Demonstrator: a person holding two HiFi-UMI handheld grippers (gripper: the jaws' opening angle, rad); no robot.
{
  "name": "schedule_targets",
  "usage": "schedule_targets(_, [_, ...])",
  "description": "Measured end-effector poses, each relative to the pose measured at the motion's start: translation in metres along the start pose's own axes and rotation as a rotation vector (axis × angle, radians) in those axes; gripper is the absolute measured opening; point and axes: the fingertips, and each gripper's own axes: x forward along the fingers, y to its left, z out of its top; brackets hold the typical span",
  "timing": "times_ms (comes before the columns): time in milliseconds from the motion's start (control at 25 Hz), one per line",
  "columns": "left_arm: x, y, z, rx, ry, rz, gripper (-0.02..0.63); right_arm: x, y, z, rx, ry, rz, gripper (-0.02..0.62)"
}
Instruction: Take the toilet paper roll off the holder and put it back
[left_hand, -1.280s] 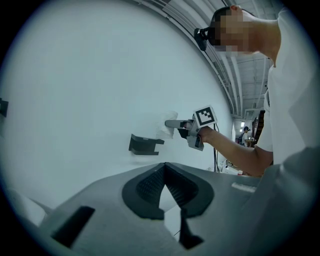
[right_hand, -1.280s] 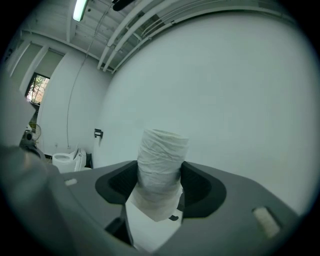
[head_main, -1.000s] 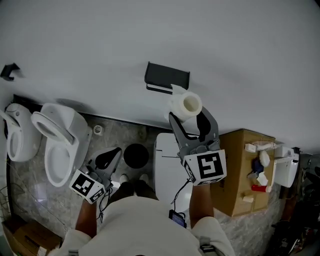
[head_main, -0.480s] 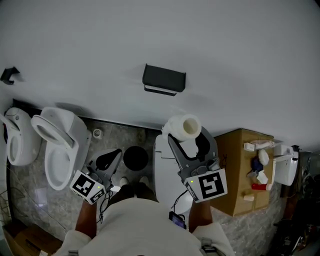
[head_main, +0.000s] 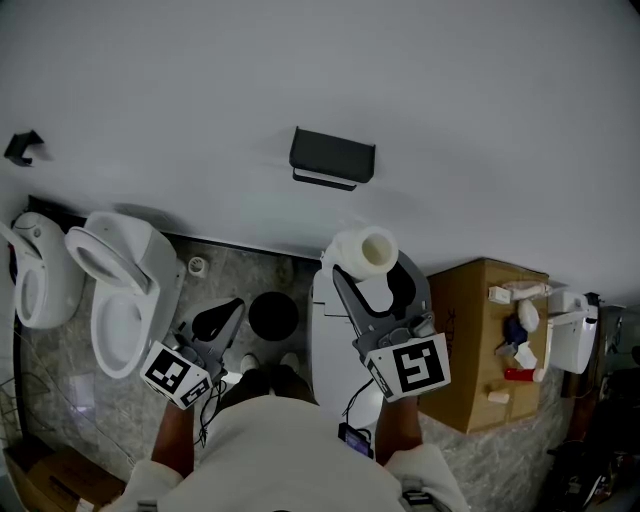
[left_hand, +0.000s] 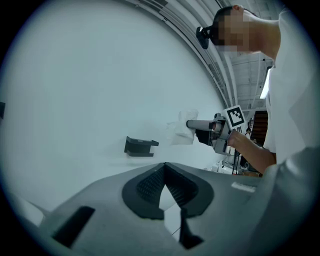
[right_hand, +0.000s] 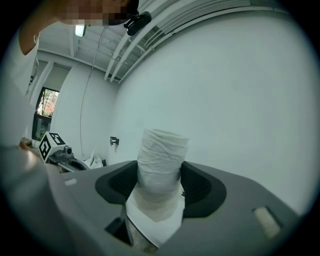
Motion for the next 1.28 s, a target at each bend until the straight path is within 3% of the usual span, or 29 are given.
schedule_targets(560, [0.0018,-0.0078,0.0003,0.019,0.0,-0.013,0.003,-0.0046,0.0043,0.0006,-0.028,-0.009,0.014,0.284])
schedule_targets(1280, [0.0015,-0.0089,-0.0012,0.013,0.0,-0.004,0.005,-0.0023,-0.0017,-0.0023,0.012,-0.027,0.021,0.284])
